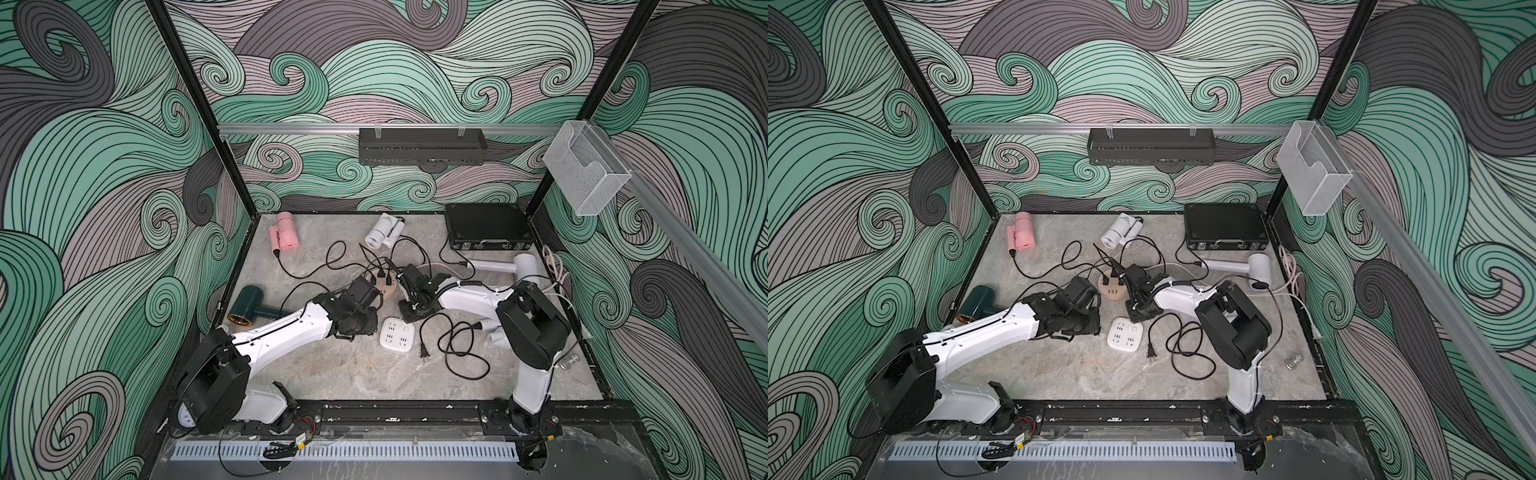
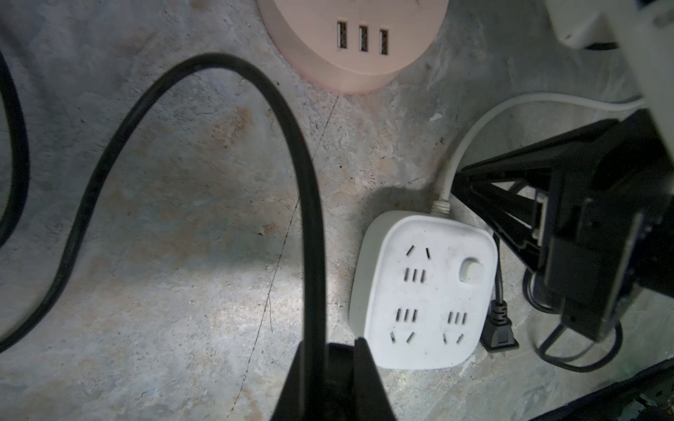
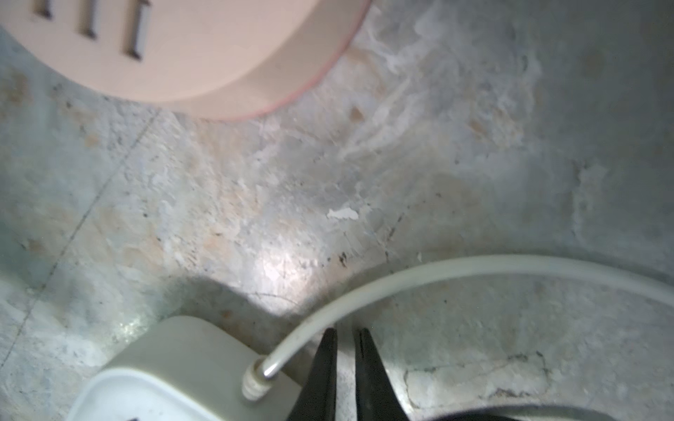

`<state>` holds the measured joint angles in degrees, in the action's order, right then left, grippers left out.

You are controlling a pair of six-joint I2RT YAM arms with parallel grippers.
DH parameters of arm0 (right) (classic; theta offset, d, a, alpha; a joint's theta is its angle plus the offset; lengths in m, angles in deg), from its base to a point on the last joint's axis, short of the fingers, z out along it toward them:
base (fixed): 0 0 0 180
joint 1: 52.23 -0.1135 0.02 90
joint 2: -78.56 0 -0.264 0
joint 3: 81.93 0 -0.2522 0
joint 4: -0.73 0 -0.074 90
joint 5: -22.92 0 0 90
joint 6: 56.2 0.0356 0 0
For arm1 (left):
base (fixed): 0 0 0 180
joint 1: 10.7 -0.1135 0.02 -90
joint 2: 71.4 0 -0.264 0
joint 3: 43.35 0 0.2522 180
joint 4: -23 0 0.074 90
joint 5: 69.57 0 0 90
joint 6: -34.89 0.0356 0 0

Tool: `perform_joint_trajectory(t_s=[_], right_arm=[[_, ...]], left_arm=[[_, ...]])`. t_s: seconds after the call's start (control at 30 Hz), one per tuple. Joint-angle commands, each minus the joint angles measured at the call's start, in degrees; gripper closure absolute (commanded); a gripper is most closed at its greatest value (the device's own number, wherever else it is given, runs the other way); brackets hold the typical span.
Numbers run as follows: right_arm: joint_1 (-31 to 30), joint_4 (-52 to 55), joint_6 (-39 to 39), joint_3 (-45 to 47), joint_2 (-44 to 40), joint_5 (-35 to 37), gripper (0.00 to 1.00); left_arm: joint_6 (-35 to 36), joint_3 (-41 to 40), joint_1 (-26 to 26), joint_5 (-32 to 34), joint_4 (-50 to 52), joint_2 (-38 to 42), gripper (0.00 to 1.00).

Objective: Charge the blow dryers
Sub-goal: Adjust the socket at the center of the board.

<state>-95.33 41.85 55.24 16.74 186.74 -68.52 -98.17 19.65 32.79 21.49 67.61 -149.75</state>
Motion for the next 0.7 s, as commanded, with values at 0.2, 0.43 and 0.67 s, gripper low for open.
perform_joint_trajectory(t_s=[0.2, 0.43, 0.67], right_arm=[[-0.7, -1.8, -4.8, -4.9, 3.1, -3.3, 0.86], [-1.6, -2.2, -8.3, -6.6, 4.1, -5.6, 0.85], [-0.9, 0.6, -9.3, -5.7, -2.1, -3.5, 0.81]], left_arm=[[-0.6, -1.1, -0.5, 0.5, 0.0, 1.5, 1.00], [-0.8, -1.8, -0.4, -0.9, -0.9, 1.8, 1.00], [4.0, 1.8, -0.5, -4.1, 1.3, 2.2, 1.00]])
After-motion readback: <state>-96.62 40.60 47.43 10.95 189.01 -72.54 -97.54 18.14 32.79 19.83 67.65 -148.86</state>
